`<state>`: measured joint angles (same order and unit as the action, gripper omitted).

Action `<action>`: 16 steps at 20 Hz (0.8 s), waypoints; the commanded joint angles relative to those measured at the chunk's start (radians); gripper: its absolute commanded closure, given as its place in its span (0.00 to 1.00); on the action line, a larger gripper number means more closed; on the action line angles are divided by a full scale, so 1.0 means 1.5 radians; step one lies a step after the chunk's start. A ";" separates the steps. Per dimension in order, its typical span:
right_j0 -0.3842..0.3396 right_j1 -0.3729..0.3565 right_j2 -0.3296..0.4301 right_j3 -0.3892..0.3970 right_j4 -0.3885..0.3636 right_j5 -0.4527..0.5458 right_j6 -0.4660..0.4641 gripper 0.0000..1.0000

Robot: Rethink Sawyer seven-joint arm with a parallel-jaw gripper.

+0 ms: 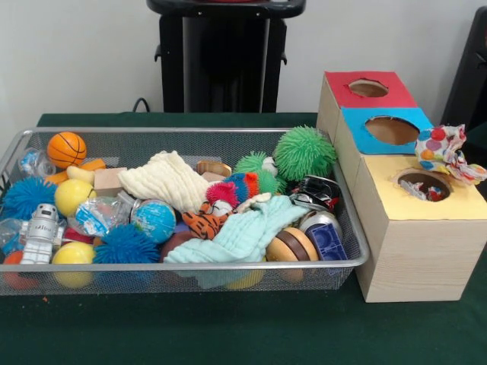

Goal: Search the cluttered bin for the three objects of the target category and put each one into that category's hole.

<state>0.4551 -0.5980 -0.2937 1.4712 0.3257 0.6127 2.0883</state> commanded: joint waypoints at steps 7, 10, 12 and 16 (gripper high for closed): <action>-0.007 0.083 0.005 0.047 -0.003 -0.001 0.156 1.00; -0.013 0.097 0.007 0.041 -0.003 -0.017 0.151 1.00; -0.018 0.102 0.011 0.043 -0.001 -0.030 0.148 1.00; -0.019 0.106 0.007 0.042 -0.001 -0.033 0.147 1.00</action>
<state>0.4599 -0.4917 -0.2985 1.4707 0.3228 0.6047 2.0883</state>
